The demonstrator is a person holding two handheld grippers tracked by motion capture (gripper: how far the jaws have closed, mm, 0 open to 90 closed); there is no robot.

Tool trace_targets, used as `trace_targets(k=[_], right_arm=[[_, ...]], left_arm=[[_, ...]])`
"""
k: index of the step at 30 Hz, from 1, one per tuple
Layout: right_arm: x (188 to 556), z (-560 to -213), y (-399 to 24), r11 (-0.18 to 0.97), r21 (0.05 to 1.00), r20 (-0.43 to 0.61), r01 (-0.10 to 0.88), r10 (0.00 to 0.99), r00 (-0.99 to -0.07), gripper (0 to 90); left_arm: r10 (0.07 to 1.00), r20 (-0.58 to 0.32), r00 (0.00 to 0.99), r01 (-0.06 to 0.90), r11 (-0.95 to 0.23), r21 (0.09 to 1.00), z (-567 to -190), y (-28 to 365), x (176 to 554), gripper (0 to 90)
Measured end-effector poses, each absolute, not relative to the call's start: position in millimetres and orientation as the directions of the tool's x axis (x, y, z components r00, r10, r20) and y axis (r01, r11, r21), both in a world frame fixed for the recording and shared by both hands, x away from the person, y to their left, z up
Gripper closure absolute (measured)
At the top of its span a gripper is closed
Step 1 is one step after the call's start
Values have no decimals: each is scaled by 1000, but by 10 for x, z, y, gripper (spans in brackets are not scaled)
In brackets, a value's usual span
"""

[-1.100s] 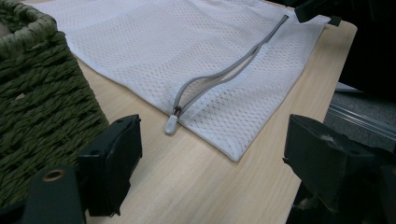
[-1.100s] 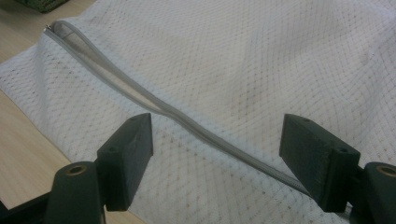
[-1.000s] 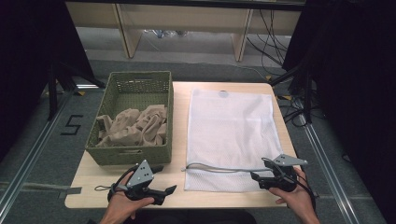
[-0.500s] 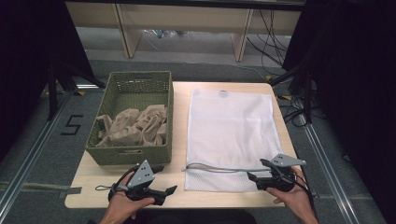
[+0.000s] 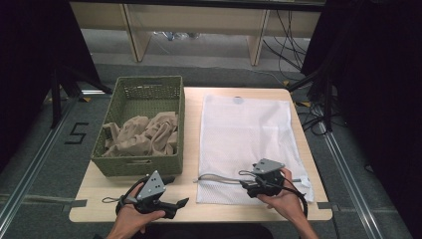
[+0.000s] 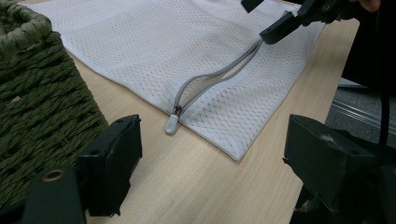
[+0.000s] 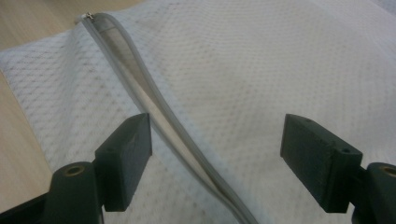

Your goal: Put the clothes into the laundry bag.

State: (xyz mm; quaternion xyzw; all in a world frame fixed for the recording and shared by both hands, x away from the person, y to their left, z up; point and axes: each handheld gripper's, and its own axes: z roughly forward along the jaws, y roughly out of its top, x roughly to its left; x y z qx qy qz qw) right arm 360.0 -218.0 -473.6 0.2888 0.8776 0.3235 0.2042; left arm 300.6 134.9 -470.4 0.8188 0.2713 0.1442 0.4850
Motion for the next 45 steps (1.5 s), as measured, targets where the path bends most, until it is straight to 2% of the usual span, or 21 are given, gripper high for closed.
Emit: trace_targets(k=[8,13,14,23,24,31,37,45], right_arm=[[3780,-4829,-1816,676,650,-201,347,593,-779,355],[3848,-4874,-1591,708,630,-206,318,547,-811,398],[3851,-4893,-1554,712,631,-219,309,545,-809,408],[3933,-4968,-1349,778,570,-285,265,489,-824,453],[3936,-4981,-1324,795,551,-325,252,483,-813,490],[4045,-4917,-1543,787,530,-361,315,546,-756,550],[4135,-4903,-1778,784,507,-350,358,567,-746,629],[4256,-4874,-2069,765,508,-327,396,596,-733,669]], left_arm=[[602,-55,797,334,-363,870,-4717,1338,2995,193],[587,-32,809,311,-381,871,-4713,1347,3013,195],[597,-66,800,336,-354,873,-4725,1333,3002,195],[592,-57,804,332,-368,868,-4720,1345,3010,197],[592,-55,804,331,-370,868,-4720,1346,3012,197],[591,-55,805,331,-370,868,-4717,1349,3013,203],[597,-62,800,335,-358,872,-4718,1341,3010,204],[600,-56,798,335,-365,869,-4710,1347,3008,207]])
